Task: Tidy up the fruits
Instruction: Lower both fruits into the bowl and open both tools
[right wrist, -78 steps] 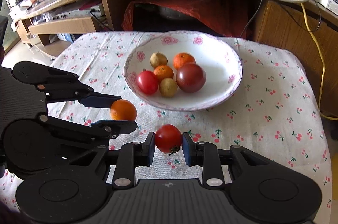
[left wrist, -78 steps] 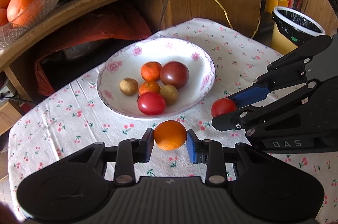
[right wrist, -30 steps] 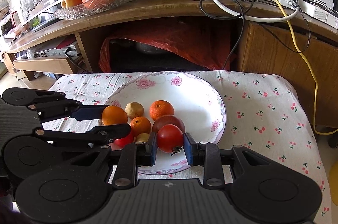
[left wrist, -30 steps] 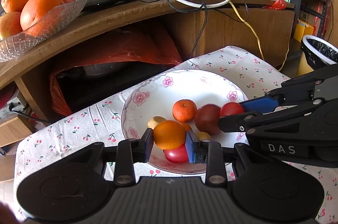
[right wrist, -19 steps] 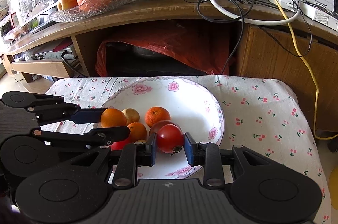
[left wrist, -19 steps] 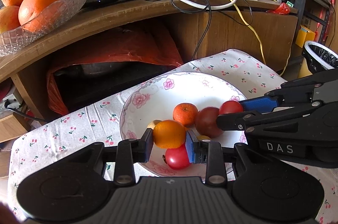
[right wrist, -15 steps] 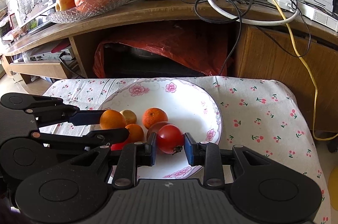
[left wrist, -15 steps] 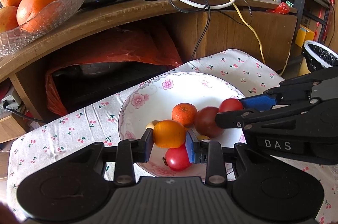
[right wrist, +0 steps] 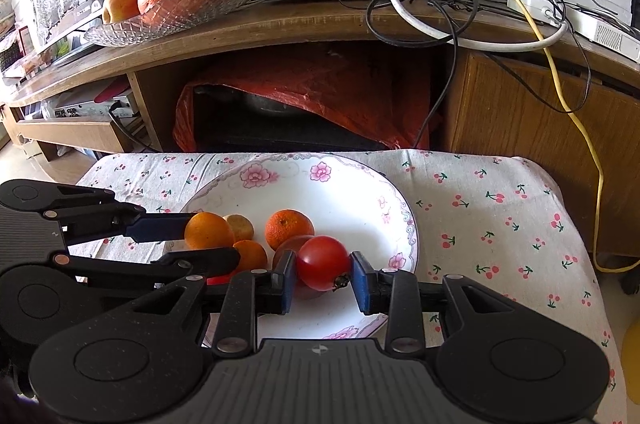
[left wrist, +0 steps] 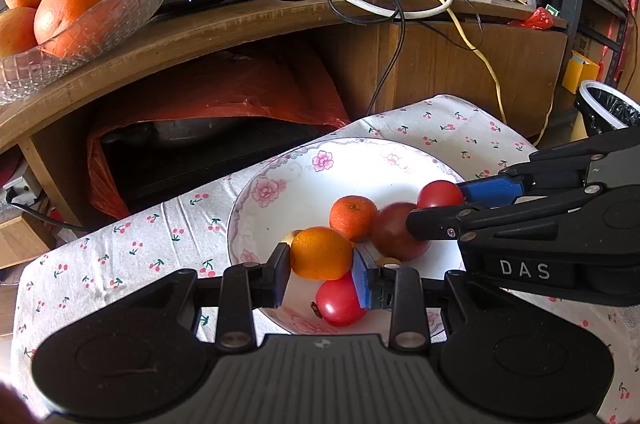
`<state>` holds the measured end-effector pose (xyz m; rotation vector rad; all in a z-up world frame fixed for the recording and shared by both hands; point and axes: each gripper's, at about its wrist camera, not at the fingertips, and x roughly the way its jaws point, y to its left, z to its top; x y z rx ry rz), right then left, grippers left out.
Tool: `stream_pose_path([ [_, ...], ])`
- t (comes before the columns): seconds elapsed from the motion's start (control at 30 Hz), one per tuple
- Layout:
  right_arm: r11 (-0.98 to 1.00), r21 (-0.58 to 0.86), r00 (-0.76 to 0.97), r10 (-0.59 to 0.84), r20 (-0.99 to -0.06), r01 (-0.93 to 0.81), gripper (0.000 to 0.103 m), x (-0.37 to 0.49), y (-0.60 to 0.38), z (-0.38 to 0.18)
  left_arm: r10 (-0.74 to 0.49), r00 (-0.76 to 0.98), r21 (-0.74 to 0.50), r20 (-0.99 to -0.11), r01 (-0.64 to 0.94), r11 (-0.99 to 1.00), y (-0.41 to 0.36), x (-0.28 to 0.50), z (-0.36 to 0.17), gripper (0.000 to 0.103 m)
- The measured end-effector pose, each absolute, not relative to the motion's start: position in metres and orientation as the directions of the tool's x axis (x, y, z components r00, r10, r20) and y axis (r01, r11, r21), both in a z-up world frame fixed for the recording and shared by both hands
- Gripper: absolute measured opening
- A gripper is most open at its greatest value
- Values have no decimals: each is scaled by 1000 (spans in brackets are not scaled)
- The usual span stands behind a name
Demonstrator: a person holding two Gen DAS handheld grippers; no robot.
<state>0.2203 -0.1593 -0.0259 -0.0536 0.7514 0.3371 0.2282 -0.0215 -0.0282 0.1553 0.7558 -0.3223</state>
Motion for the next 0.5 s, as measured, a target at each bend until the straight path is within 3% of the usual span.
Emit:
stream_pose_path([
  [0.5, 945, 77, 694, 287, -661, -318, 28, 225, -160, -27, -216, 686, 26, -695, 325, 945, -21, 237, -33, 41],
])
